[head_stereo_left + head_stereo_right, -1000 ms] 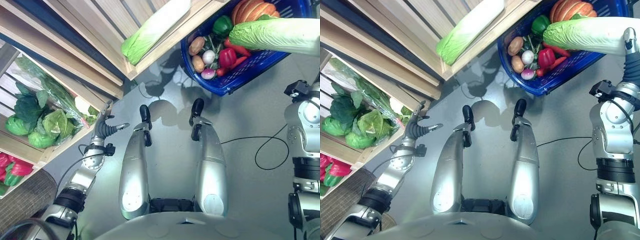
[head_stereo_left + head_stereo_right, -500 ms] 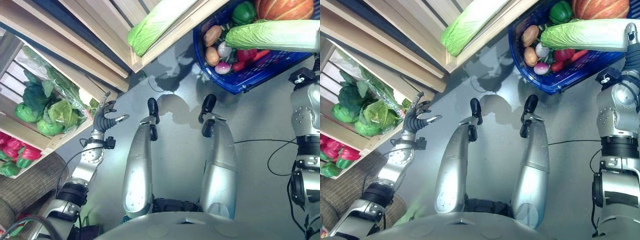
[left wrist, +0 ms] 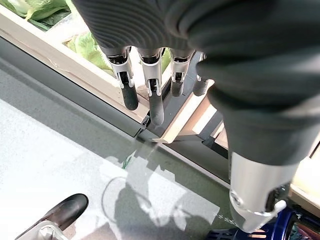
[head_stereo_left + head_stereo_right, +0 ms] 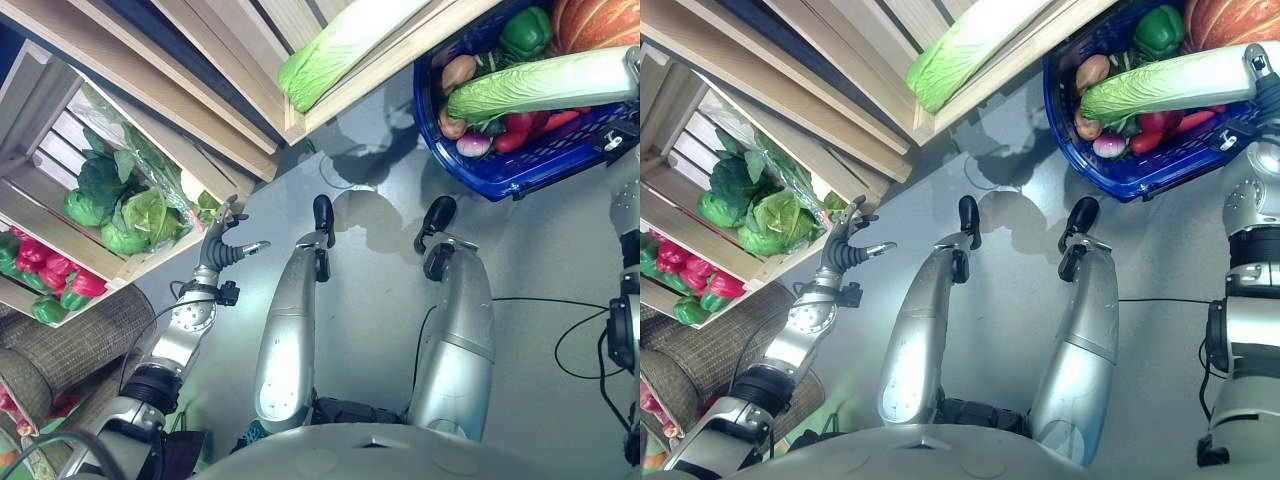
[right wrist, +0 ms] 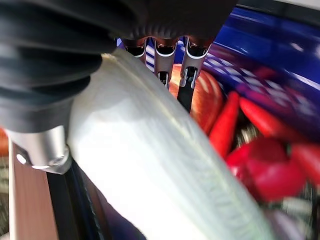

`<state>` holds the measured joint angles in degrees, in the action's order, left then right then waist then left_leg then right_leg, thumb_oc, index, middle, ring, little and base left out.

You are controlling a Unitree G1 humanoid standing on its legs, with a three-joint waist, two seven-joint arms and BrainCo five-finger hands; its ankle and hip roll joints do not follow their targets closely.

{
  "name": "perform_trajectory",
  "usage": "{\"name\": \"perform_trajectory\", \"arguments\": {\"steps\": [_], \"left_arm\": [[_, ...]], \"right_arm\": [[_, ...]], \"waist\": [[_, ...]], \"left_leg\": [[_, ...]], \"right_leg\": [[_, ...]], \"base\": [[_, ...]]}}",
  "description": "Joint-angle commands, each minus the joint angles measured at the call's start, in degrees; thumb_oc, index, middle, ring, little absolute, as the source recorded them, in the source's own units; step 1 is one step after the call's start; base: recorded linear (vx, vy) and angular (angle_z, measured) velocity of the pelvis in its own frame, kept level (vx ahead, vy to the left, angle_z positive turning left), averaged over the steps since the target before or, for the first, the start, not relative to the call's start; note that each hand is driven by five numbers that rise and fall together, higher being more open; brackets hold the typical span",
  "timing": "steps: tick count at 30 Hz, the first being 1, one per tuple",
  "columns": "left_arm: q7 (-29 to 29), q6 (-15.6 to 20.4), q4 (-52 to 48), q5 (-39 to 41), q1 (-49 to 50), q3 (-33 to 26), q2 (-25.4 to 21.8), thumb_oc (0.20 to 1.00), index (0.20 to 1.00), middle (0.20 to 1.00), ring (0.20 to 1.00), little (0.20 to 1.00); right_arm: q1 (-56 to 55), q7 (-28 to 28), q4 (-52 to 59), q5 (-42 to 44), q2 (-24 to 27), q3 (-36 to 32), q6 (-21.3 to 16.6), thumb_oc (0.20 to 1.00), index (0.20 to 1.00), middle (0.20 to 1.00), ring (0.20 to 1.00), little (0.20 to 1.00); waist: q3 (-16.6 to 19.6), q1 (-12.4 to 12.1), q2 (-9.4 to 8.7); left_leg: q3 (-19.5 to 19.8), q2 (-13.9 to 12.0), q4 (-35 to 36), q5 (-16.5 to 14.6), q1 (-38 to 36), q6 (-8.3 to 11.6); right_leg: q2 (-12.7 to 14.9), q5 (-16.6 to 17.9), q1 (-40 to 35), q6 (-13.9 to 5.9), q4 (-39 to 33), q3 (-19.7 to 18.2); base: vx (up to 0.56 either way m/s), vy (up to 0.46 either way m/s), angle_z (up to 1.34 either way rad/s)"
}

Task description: Pick up fruits and vegetables into the basket

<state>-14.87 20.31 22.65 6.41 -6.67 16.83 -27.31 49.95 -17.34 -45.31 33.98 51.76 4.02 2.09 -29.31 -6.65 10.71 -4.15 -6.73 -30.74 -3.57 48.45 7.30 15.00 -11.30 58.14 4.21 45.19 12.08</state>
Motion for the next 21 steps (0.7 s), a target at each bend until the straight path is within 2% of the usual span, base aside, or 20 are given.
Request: {"name": "perform_trajectory", "arguments": {"steps": [1,2,3,7,13,17,21], "left_arm": [[-0.58,-7.9,10.42,-0.51,15.36,-0.67,-5.57,1.0,1.0,1.0,1.0,1.0],[-0.63,-7.93,10.21,-0.54,15.48,-0.72,-5.62,1.0,1.0,1.0,1.0,1.0],[-0.71,-8.13,9.77,-0.5,15.61,-0.81,-5.82,1.0,1.0,1.0,1.0,1.0],[-1.62,-8.09,9.3,-0.65,15.51,-0.57,-6.31,1.0,1.0,1.0,1.0,1.0],[-2.85,-7.61,9.92,-1.2,15.49,-0.31,-5.95,1.0,1.0,1.0,1.0,1.0],[-4.47,-7.06,9.53,-2.39,16.1,-0.74,-5.48,1.0,1.0,1.0,1.0,1.0],[-6.26,-7.55,8.24,-2.81,16.48,-2.24,-5.36,1.0,1.0,1.0,1.0,1.0]], "right_arm": [[-1.0,-4.75,-0.83,-7.27,7.61,1.61,1.25,0.2,0.2,0.2,0.2,0.2],[-0.95,-5.83,-0.78,-7.51,7.83,1.84,1.46,0.354,0.354,0.354,0.354,0.354],[-0.94,-6.8,-1.0,-7.37,8.1,1.93,1.83,1.0,1.0,1.0,1.0,1.0],[-1.02,-9.29,-1.63,-9.07,8.09,1.85,2.26,1.0,1.0,1.0,1.0,1.0],[-1.43,-13.91,-0.83,-16.01,8.39,1.36,1.01,1.0,1.0,1.0,1.0,1.0],[-5.21,-17.42,4.01,-18.75,8.25,-1.32,-0.32,1.0,1.0,1.0,1.0,1.0],[-12.69,-20.65,11.95,-20.11,5.91,-6.32,-2.41,1.0,1.0,1.0,1.0,1.0]], "waist": [[-0.49,-0.19,1.54],[-0.49,-0.17,1.52],[-0.49,-0.14,1.46],[-0.49,-0.17,1.21],[-0.49,0.25,1.07],[-0.49,0.98,0.64],[-0.49,2.2,-0.66]], "left_leg": [[-0.89,1.88,0.58,-0.56,3.42,-4.68],[-0.87,1.84,0.56,-0.58,3.37,-4.67],[-0.85,1.8,0.58,-0.65,3.18,-4.68],[-0.83,1.6,1.14,-0.57,2.19,-4.62],[-1.67,1.35,2.83,-0.15,-0.91,-4.17],[-2.26,1.31,4.54,0.37,-3.44,-3.78],[-2.69,1.37,6.0,0.52,-6.35,-3.55]], "right_leg": [[-0.92,-1.12,0.53,-4.55,0.62,0.06],[-0.91,-1.12,0.45,-4.56,0.59,0.08],[-0.96,-1.09,0.21,-4.61,0.46,0.09],[-1.0,-0.84,-1.03,-4.84,-0.39,0.33],[-0.78,-0.13,-4.12,-5.32,-2.62,1.05],[-1.13,0.49,-6.81,-5.76,-4.94,1.29],[-1.88,1.3,-10.31,-6.27,-7.76,1.29]], "base": [[0.0,0.0,0.0],[0.0,0.0,0.0],[0.0,0.0,0.0],[-0.01,-0.001,0.01],[-0.03,0.023,0.03],[-0.02,0.057,0.04],[0.0,0.059,0.07]]}}
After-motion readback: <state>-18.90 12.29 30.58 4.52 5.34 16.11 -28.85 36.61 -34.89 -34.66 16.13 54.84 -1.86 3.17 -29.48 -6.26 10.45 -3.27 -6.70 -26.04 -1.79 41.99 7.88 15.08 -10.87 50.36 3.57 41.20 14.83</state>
